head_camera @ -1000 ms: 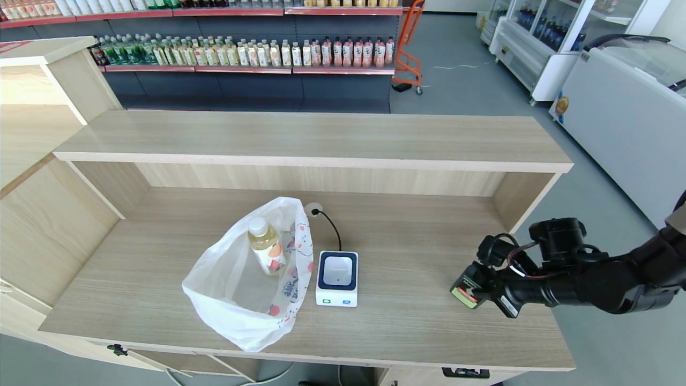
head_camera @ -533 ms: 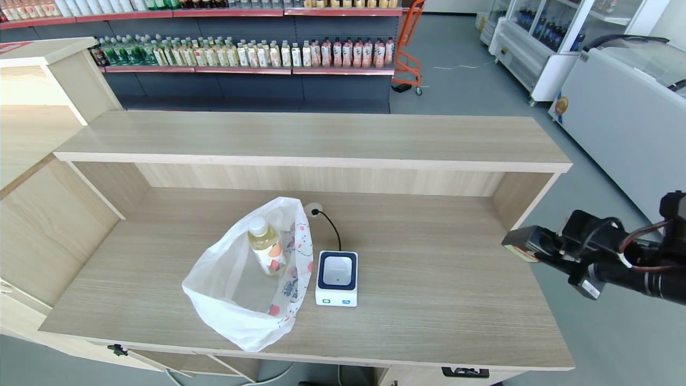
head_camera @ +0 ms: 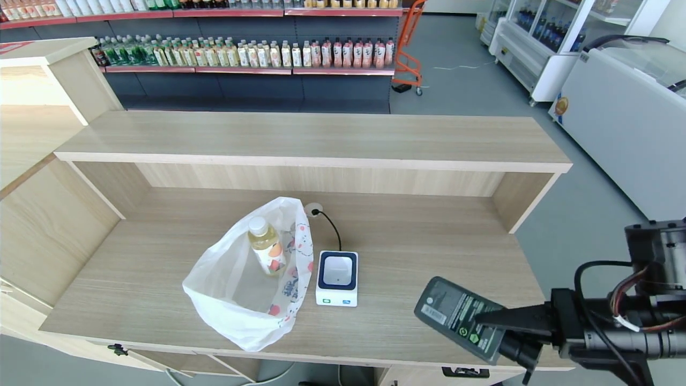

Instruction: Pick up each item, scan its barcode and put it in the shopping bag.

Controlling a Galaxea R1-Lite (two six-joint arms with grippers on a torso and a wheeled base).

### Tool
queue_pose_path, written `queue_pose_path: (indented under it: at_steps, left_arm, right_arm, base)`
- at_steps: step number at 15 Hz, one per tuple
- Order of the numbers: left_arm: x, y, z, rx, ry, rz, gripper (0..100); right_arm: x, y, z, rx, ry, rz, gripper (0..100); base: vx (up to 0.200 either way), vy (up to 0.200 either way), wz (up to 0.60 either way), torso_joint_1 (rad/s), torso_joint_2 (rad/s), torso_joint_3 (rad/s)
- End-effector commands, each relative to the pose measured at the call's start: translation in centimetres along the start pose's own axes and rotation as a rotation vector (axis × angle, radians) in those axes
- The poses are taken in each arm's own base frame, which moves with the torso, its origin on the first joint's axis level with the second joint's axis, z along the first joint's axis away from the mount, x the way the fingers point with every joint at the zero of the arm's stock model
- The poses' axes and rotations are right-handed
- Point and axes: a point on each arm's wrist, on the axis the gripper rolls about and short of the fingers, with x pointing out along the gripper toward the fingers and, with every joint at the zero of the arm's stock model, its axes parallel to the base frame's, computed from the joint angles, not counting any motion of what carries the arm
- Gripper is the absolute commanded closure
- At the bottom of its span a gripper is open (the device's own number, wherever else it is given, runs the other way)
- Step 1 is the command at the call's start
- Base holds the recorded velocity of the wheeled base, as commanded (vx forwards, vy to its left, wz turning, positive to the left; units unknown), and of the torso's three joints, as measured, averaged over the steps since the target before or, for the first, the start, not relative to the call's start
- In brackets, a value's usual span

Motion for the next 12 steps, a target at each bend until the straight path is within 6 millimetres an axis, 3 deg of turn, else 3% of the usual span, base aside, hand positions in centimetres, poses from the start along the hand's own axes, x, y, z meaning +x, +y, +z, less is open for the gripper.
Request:
queue_pose_path:
  at_steps: [1,3,5,7,12]
  left_arm:
    - [0.0,0.0,0.0,0.000,0.000,0.000,0]
    - [0.0,0.0,0.0,0.000,0.000,0.000,0]
    - [0.0,0.0,0.0,0.000,0.000,0.000,0]
    - [0.0,0.0,0.0,0.000,0.000,0.000,0]
    - [0.0,0.0,0.0,0.000,0.000,0.000,0]
  right_arm:
    - [3.2,-0.6,1.8,-0.101,-0.198,-0.061,100]
    - [3.7,-0.5,1.7,-0.133,-0.203,-0.085,100]
    - [5.2,-0.5,1.7,-0.184,-0.263,-0.242,100]
    - [5.9,-1.7,1.8,-0.271,-0.254,-0.311,100]
    - [6.0,-1.9,1.8,-0.278,-0.254,-0.321,100]
  base:
    - [0.000,0.000,0.00,0.000,0.00,0.000]
    - [0.000,0.000,0.00,0.000,0.00,0.000]
    - [0.000,0.000,0.00,0.000,0.00,0.000]
    - [0.000,0.000,0.00,0.000,0.00,0.000]
    - [0.000,0.000,0.00,0.000,0.00,0.000]
